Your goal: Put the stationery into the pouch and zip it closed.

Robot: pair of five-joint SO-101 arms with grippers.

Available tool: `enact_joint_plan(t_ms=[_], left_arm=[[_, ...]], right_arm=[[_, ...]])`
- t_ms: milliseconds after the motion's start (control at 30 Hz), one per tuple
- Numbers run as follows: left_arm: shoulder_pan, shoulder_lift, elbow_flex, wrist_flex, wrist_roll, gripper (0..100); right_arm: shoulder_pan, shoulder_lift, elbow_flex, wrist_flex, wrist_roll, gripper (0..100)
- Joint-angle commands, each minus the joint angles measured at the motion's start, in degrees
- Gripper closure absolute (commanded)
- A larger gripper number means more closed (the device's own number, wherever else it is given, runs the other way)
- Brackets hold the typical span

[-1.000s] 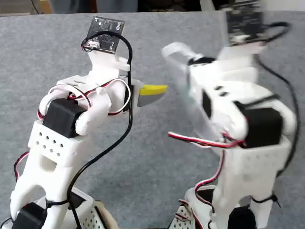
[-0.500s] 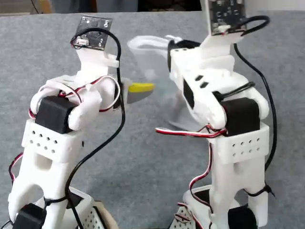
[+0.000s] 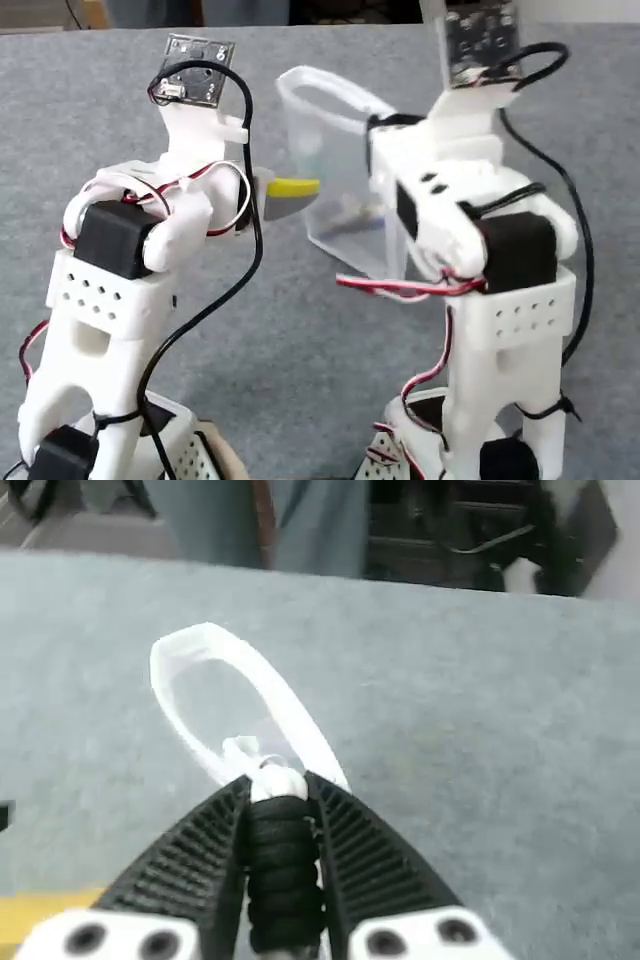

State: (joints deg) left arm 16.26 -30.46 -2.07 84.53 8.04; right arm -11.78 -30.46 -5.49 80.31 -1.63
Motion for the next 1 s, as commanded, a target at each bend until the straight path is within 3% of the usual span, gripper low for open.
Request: enact_joint_plan(t_ms=[0, 533, 967], left_arm=[[-0.75, -1.41, -2.42, 0.0, -0.44, 63], [-5.41, -1.49, -2.77, 0.0, -3.25, 63], [-5.41, -1.41, -2.33, -0.09, -5.71, 63]], right_arm=[[-5.01, 0.04, -0.92, 1.85, 1.14, 98.6], [-19.52, 0.13, -13.14, 6.86, 1.14, 98.6], [-19.96, 0.04, -25.36, 17.93, 4.75, 98.6]])
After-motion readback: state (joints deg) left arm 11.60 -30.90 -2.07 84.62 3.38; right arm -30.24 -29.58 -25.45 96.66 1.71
